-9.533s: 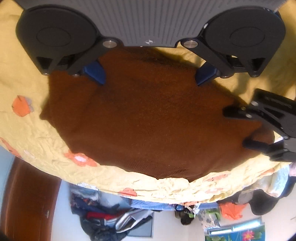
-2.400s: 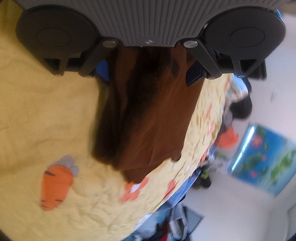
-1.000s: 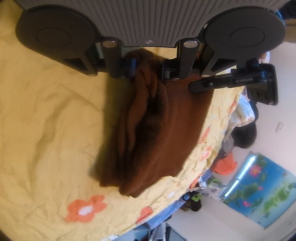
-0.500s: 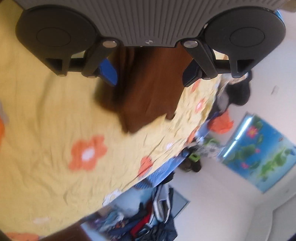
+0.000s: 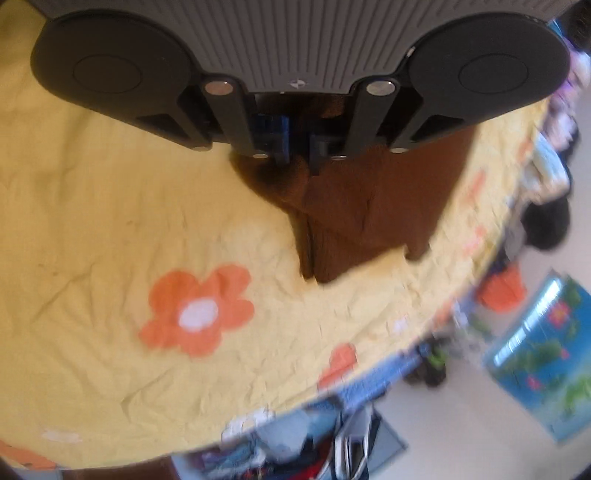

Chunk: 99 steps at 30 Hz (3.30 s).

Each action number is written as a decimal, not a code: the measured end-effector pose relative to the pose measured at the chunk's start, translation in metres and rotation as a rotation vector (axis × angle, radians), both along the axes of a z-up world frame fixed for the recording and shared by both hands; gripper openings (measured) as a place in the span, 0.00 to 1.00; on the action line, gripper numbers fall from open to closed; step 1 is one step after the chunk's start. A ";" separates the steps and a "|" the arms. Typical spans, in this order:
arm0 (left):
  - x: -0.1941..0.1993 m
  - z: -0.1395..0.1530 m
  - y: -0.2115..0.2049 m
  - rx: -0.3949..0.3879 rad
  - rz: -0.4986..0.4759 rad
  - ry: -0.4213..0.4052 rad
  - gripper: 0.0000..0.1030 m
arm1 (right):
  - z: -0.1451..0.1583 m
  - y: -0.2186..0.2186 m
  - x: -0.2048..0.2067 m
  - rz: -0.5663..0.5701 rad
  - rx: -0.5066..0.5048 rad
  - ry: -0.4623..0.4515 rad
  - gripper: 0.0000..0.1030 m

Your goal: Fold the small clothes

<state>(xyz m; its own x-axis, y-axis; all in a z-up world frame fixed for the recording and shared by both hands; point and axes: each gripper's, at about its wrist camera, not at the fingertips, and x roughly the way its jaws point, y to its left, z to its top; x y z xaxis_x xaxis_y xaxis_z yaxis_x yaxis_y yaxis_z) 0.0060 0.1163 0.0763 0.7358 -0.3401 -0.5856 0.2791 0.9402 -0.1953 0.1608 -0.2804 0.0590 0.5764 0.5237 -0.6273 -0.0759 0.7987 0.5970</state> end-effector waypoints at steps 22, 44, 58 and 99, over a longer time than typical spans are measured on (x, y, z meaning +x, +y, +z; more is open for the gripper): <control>-0.017 0.015 -0.047 0.268 -0.162 -0.138 1.00 | 0.047 0.044 -0.070 0.230 -0.066 -0.149 0.79; 0.001 0.008 -0.013 0.037 -0.021 0.098 0.16 | 0.030 0.012 -0.100 0.219 -0.049 -0.087 0.71; 0.032 0.001 -0.066 0.102 -0.147 -0.029 0.72 | -0.008 0.063 0.013 0.165 -0.263 -0.103 0.95; 0.009 0.012 0.018 -0.159 -0.065 -0.008 0.91 | 0.028 0.067 -0.030 0.167 -0.032 -0.156 1.00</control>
<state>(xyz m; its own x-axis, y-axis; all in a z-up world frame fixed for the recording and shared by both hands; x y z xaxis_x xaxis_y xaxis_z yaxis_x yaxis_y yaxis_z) 0.0152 0.1339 0.0881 0.7137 -0.4746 -0.5152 0.3401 0.8777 -0.3375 0.1305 -0.2138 0.0874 0.5746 0.6014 -0.5552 -0.2984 0.7855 0.5421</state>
